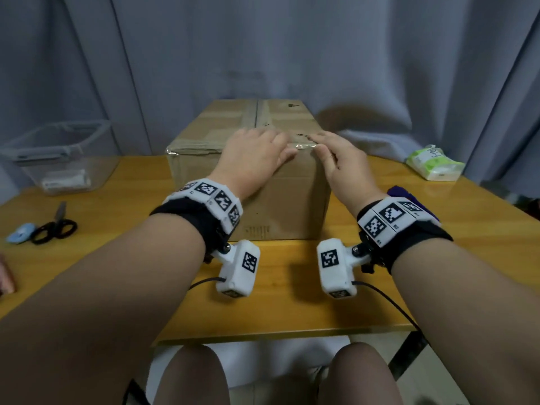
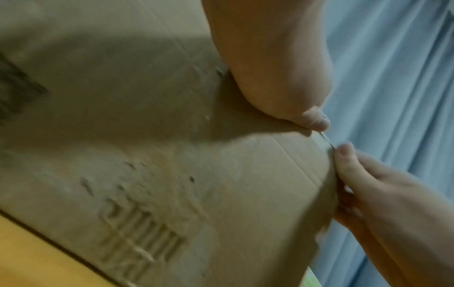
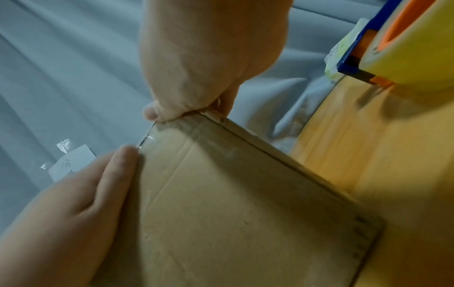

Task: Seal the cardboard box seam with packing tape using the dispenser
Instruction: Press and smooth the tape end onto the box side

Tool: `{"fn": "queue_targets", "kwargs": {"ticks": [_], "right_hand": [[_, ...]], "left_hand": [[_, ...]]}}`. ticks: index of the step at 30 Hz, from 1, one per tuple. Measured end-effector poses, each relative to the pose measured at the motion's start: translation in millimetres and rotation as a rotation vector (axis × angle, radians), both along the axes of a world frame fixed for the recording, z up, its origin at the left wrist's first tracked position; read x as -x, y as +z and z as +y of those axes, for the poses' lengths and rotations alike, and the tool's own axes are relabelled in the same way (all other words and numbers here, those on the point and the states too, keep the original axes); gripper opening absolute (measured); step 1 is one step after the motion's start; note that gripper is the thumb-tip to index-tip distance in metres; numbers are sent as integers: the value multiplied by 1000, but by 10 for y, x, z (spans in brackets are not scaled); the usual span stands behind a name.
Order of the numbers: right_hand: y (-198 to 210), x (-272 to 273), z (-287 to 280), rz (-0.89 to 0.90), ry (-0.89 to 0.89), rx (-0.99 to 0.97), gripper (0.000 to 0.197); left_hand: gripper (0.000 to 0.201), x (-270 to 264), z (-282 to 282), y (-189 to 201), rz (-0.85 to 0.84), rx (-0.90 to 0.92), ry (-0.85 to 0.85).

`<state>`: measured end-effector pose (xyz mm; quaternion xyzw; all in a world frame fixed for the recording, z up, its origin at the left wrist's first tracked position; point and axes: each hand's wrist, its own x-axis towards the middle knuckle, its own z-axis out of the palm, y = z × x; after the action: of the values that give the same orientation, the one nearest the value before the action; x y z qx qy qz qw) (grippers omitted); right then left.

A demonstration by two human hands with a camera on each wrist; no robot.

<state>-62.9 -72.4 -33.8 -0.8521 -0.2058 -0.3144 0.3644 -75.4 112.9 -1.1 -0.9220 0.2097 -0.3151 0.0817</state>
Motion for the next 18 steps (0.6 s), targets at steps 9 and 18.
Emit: {"fn": "queue_targets", "kwargs": {"ticks": [9,18], "right_hand": [[21,105,80,80,-40,-55,33],[169,139,-20,252,-218,-92,38]], "left_hand": [[51,271,1069,-107,52,328,193],[37,709,850,-108,-63,404,-21]]}}
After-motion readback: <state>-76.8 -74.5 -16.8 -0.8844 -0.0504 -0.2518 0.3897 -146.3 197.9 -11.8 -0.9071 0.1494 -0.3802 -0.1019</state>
